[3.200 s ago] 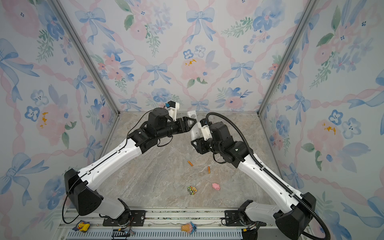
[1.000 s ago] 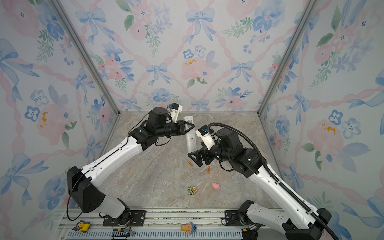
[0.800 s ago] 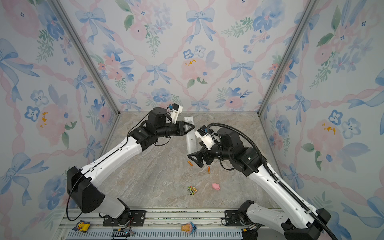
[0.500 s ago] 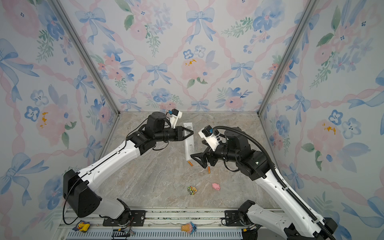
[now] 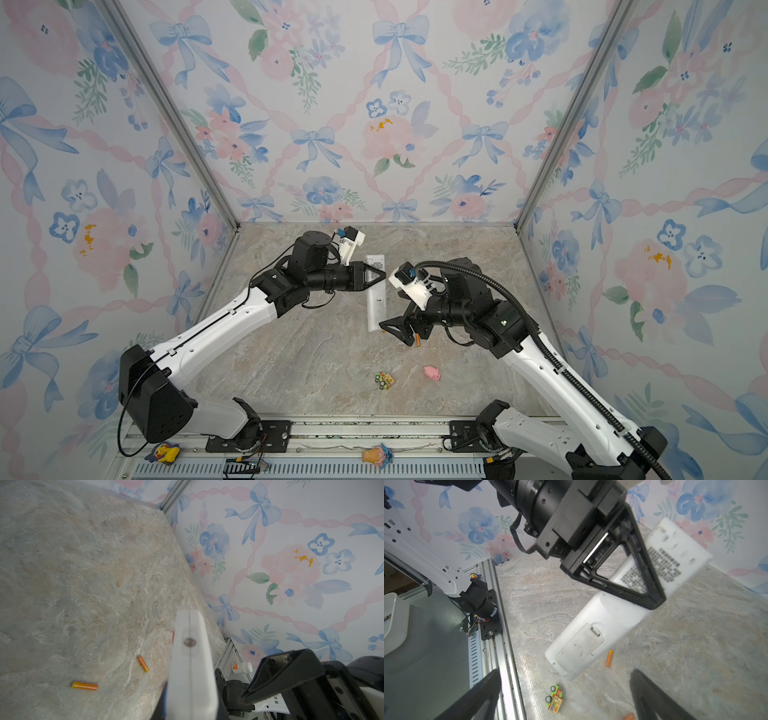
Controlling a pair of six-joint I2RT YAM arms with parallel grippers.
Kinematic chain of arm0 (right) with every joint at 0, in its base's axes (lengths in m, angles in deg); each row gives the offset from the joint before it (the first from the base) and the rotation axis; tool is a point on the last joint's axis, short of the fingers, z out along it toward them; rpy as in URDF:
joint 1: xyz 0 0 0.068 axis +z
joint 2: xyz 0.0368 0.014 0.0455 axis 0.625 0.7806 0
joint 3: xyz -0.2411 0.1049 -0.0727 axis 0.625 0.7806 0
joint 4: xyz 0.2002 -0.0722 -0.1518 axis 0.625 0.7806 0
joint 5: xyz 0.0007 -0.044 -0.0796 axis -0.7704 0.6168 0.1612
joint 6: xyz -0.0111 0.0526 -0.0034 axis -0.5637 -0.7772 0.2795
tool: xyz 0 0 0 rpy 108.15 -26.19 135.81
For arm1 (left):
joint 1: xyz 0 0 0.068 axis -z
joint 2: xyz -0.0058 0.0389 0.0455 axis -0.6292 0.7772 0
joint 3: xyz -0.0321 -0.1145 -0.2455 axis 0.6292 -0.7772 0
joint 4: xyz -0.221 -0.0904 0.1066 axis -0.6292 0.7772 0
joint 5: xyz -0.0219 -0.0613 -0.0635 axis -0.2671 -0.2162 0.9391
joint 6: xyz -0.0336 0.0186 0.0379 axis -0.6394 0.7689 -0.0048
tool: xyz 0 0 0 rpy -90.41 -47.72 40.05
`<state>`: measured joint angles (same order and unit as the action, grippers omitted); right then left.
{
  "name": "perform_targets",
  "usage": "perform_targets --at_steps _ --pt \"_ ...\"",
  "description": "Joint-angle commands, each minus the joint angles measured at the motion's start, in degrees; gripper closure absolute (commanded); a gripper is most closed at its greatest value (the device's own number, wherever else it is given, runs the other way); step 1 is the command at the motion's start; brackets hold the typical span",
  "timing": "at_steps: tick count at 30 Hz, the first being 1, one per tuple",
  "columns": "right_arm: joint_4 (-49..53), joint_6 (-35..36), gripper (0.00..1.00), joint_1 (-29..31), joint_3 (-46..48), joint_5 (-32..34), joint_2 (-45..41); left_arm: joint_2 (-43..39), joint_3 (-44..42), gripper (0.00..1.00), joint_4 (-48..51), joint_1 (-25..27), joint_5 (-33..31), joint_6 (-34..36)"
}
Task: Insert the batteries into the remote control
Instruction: 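Hold the remote upright with the left gripper while the right gripper withdraws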
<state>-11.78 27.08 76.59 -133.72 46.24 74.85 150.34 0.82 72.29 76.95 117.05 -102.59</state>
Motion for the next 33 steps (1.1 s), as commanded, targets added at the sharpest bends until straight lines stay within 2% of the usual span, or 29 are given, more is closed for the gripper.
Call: perform_targets --at_steps 1,4,8,15,21,33 --pt "3.7 5.1 0.03 1.6 -1.6 -1.6 0.3 -0.5 0.1 1.00 -1.2 0.3 2.3 2.1" --pt "6.9 8.5 0.03 4.4 -3.0 1.6 1.0 -0.7 0.4 1.00 -1.2 0.5 3.6 2.1" --pt "6.3 8.5 0.02 5.8 -4.1 2.0 1.3 -1.5 0.6 1.00 -1.2 1.2 3.0 2.2" --pt "2.2 7.2 0.02 6.6 -2.2 4.0 -0.2 -2.2 0.6 1.00 -1.2 1.8 5.3 2.1" --pt "4.4 10.9 0.02 6.6 -2.2 4.3 1.0 -4.0 -0.7 1.00 -1.1 1.9 4.3 1.0" --pt "2.6 10.7 0.04 9.5 -2.5 6.1 1.2 -3.5 -0.3 1.00 -1.2 1.9 6.2 1.0"
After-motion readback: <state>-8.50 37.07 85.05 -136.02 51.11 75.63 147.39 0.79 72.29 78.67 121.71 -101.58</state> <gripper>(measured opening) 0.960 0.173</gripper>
